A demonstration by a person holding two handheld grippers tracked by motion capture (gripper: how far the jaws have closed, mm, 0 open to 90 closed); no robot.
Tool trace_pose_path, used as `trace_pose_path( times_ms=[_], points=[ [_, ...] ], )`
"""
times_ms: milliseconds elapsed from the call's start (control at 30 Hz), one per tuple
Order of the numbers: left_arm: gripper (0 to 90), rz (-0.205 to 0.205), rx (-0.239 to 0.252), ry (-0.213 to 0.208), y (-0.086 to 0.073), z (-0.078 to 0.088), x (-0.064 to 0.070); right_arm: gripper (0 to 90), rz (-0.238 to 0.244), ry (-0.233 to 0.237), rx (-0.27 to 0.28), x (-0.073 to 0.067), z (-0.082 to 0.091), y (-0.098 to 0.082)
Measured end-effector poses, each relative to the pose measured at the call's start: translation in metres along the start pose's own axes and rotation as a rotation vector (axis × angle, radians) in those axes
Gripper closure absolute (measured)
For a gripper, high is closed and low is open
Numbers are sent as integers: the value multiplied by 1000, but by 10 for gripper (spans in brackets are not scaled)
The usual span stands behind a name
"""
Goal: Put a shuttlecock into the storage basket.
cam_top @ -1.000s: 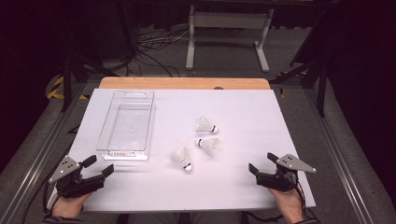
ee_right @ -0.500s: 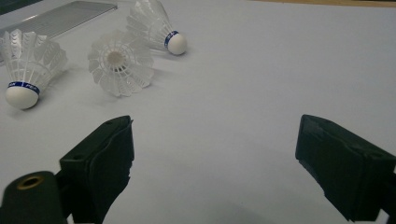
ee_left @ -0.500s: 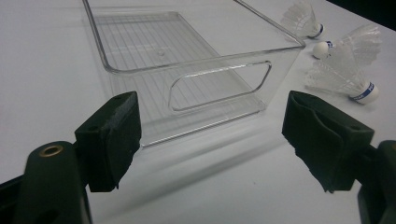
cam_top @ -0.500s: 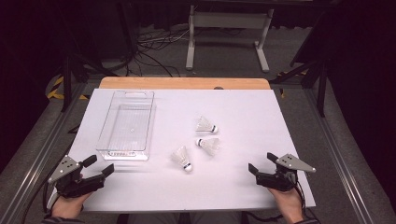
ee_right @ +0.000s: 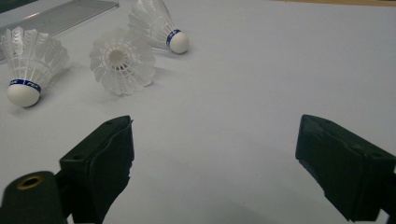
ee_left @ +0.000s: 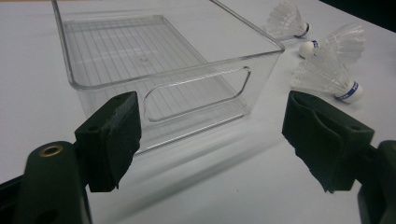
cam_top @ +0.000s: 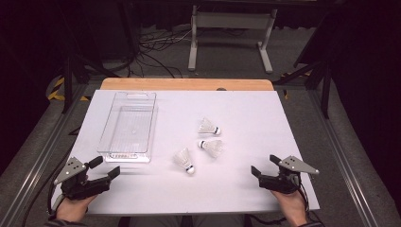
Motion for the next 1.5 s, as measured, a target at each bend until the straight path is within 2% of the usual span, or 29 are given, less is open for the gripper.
trace_pose_path(
  times_ms=[367,633,800,1000,1067,1500],
  points=[
    [207,-21,-6,-33,5,-3,10,122,2,2,2,-1,0,0],
    [207,-60,-6,-50,12,-6,21,122,2,5,3,-1,0,0],
    [210,-68,-6,-78,17,-11,28,122,3,4,3,-1,0,0],
    [215,-53,-7,-112,20,-19,33,122,3,5,2,-1,0,0],
    [218,-47,-8,-111,21,-20,34,122,4,4,-1,-1,0,0],
    [222,-70,-13,-147,28,-31,46,122,4,7,-2,-1,0,0]
  ],
)
Point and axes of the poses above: each handheld gripper's, and its own axes: z roughly backward along the jaws, y roughly out of its top, x roughly to its right, the point moved 3 cm from there along -z, roughly forward along the jaws, and after that the axes turned 2 degrees about -z, right-handed, at the moved point
